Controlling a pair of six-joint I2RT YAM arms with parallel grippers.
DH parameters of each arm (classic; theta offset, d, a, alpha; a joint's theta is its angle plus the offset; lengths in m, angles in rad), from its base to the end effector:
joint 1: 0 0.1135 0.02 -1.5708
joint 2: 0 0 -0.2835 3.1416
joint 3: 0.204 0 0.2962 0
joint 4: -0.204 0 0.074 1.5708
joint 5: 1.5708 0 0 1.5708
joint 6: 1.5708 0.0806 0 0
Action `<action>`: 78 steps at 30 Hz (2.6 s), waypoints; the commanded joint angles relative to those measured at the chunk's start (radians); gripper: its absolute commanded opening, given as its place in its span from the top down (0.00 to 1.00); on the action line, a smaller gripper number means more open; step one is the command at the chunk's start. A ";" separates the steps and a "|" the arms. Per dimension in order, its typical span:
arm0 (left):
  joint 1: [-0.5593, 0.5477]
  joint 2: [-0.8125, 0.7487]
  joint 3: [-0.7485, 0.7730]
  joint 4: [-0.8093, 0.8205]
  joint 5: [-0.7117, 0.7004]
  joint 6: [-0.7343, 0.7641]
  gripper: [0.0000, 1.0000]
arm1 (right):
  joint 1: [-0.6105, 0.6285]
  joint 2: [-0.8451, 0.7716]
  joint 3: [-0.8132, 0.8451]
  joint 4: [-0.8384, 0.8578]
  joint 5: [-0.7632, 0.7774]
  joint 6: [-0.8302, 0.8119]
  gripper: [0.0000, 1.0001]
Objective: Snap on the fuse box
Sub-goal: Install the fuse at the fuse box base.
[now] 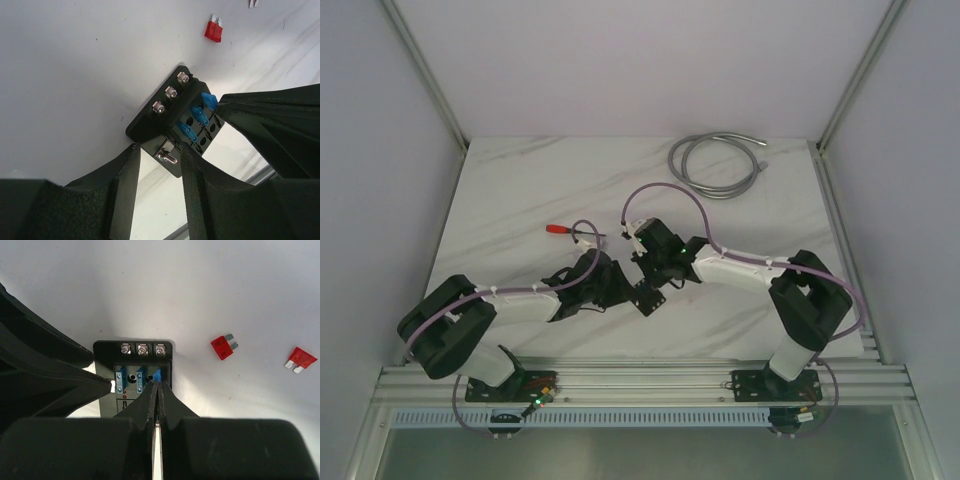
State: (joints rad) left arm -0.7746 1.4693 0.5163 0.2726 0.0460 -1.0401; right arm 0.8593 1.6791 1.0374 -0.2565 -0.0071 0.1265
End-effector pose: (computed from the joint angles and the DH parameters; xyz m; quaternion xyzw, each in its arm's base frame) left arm 0.2320 -0.2323 0.0967 -0.1096 0.8957 -0.3520 0.2488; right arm 0.2707 0.3149 0.1489 -0.3393 0.8809 0.1591 0.2891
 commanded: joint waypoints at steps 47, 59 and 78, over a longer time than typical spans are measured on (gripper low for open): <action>0.054 0.018 -0.015 -0.085 -0.078 0.044 0.58 | 0.033 0.057 0.105 -0.182 0.028 0.167 0.75; 0.054 0.018 -0.013 -0.085 -0.067 0.052 0.57 | -0.020 0.006 0.077 -0.129 0.016 0.184 0.78; 0.054 0.021 -0.012 -0.085 -0.065 0.053 0.57 | -0.043 0.069 0.064 -0.104 -0.045 0.188 0.85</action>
State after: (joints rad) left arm -0.7273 1.4780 0.5163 0.2871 0.0029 -1.0187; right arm 0.8196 1.7164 1.1206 -0.3672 -0.0364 0.3069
